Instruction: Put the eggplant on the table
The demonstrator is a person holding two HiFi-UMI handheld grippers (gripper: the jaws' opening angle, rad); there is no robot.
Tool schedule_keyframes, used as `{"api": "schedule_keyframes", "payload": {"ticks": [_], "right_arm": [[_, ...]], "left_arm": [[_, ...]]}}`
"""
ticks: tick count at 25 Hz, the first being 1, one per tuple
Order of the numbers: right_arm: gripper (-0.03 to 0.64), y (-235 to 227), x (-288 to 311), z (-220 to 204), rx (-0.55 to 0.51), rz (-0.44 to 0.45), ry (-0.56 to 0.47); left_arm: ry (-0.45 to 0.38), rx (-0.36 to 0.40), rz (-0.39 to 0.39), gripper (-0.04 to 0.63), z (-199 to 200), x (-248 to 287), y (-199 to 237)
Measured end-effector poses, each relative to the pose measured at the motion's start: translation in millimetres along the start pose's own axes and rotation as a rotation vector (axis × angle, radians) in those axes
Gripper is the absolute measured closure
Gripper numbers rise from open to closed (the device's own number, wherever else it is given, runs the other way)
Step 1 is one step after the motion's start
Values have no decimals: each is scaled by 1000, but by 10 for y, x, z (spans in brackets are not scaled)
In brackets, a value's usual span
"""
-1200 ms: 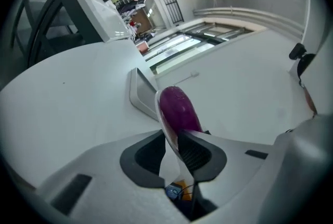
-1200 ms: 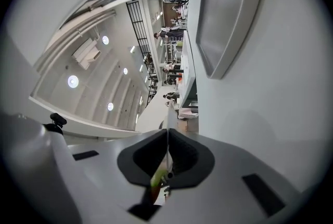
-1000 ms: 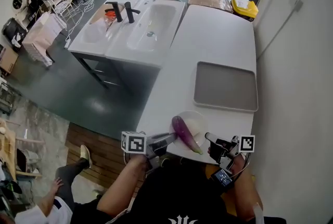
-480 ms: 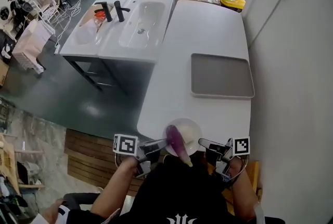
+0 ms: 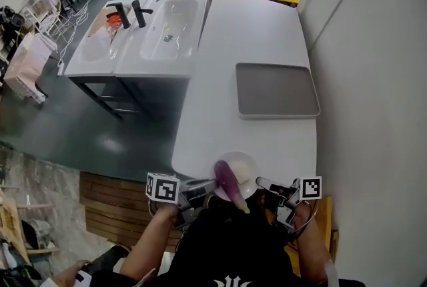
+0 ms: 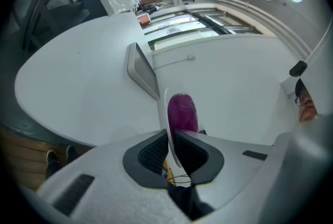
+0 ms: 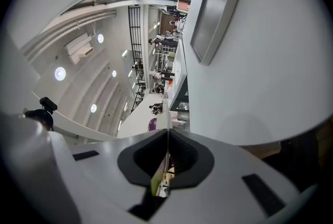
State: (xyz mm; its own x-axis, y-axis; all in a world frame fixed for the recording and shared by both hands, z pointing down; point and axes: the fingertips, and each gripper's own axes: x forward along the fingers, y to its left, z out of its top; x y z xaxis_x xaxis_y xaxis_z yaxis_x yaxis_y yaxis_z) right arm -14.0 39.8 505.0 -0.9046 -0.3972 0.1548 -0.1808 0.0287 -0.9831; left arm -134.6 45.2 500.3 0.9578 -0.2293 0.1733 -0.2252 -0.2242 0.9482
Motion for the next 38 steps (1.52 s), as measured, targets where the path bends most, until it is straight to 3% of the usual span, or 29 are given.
{"api": "schedule_keyframes", "payload": {"ticks": [10,17,23,38], "right_arm": [[609,-167,-57,458,4,-49,-47],[609,-725,-356,985,25,-169,-53],[607,-1032,-571,1358,45,-188,-69],[606,-1558,-761,1669,-72,-403,39]], "left_arm": [[26,-15,34,578,332,347,152],[72,-27,123,578,527,1049,539],[108,-12,198,577,613,1594,762],[258,145,456,533,607,2043,1166]]}}
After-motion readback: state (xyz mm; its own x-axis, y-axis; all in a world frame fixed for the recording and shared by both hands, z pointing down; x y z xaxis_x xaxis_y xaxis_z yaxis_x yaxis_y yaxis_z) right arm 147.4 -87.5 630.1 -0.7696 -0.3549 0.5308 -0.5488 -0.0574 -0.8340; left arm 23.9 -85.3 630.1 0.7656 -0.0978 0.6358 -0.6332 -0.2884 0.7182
